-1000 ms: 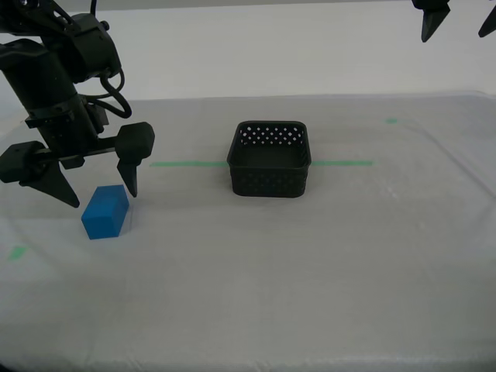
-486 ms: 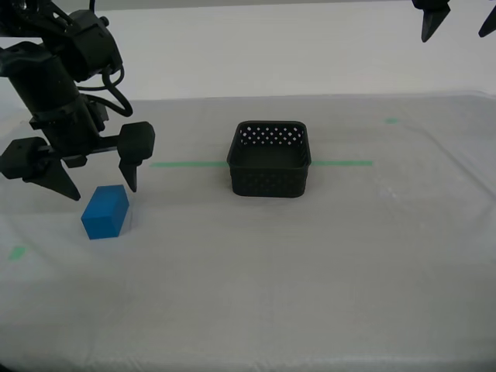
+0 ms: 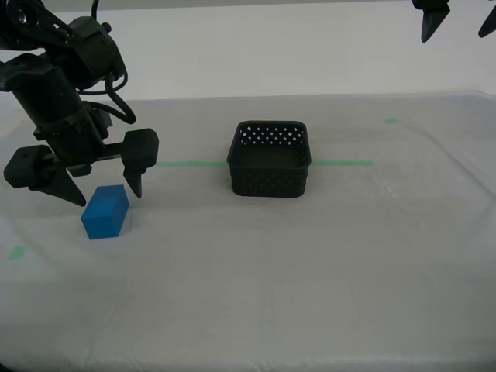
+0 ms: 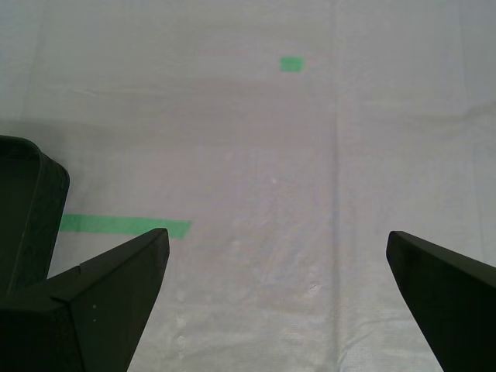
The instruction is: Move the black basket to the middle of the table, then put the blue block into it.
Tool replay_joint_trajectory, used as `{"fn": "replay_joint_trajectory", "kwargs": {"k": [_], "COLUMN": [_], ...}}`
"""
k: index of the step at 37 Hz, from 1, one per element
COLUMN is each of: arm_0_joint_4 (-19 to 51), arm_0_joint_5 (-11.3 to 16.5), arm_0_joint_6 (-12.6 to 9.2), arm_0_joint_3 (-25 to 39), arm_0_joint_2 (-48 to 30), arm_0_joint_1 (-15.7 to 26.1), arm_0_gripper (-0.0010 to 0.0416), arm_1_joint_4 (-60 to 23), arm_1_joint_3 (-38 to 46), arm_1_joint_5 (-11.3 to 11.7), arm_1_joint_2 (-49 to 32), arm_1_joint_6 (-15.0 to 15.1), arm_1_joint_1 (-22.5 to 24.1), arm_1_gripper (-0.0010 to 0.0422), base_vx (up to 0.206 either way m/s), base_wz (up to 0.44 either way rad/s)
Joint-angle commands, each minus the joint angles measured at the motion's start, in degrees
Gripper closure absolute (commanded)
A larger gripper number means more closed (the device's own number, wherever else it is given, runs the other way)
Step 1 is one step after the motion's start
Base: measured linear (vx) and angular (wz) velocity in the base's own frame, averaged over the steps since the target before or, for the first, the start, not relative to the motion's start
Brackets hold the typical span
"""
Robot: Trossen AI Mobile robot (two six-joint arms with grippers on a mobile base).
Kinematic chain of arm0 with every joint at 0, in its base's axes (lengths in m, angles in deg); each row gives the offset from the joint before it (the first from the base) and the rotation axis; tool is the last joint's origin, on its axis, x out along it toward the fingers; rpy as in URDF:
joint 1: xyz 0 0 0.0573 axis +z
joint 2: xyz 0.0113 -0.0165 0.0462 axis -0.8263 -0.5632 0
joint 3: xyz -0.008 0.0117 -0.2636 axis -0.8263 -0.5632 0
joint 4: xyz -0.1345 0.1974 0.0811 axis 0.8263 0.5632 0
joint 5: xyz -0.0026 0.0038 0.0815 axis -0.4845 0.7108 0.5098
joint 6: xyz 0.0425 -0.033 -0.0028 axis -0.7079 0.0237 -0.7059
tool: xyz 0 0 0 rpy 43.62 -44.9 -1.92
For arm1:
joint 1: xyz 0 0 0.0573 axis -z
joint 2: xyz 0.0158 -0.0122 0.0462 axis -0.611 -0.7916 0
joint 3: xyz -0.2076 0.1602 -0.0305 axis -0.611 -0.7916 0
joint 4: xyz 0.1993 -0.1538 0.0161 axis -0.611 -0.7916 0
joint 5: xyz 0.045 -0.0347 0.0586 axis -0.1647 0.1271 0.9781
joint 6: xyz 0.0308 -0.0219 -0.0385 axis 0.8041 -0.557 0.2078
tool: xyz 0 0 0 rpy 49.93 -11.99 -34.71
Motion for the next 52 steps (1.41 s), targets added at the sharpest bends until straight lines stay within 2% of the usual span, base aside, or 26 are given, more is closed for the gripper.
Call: {"fn": "replay_joint_trajectory", "kwargs": {"k": [1, 10, 20, 25, 46, 52], "arm_0_joint_4": [-0.04, -0.04, -0.04, -0.04, -0.04, -0.04], "arm_0_joint_5": [0.11, 0.11, 0.09, 0.11, 0.09, 0.11], "arm_0_joint_6": [0.04, 0.04, 0.04, 0.04, 0.04, 0.04], "arm_0_joint_3": [0.00, 0.00, 0.00, 0.00, 0.00, 0.00], "arm_0_joint_2": [0.04, 0.04, 0.04, 0.04, 0.04, 0.04], "arm_0_joint_1": [0.04, 0.07, 0.07, 0.07, 0.07, 0.07], "arm_0_gripper": [0.0012, 0.0012, 0.0012, 0.0012, 0.0012, 0.0012], "arm_1_joint_4": [1.75, 4.11, 4.35, 4.35, 4.92, 5.22], "arm_1_joint_3": [-0.55, -2.75, -3.23, -3.58, -3.58, -3.58], "arm_1_joint_5": [0.28, 0.31, -0.48, -1.51, -1.51, -1.53], "arm_1_joint_2": [-0.04, -0.04, -0.02, -0.02, -0.02, -0.02], "arm_1_joint_6": [-0.63, -3.02, -3.96, -3.74, -1.99, -2.27], "arm_1_joint_1": [0.24, 1.20, 1.42, 1.42, 1.40, 1.40], "arm_1_gripper": [0.0011, 0.0011, 0.0011, 0.0011, 0.0012, 0.0012], "base_vx": [0.000, 0.000, 0.000, 0.000, 0.000, 0.000], "base_wz": [0.000, 0.000, 0.000, 0.000, 0.000, 0.000]}}
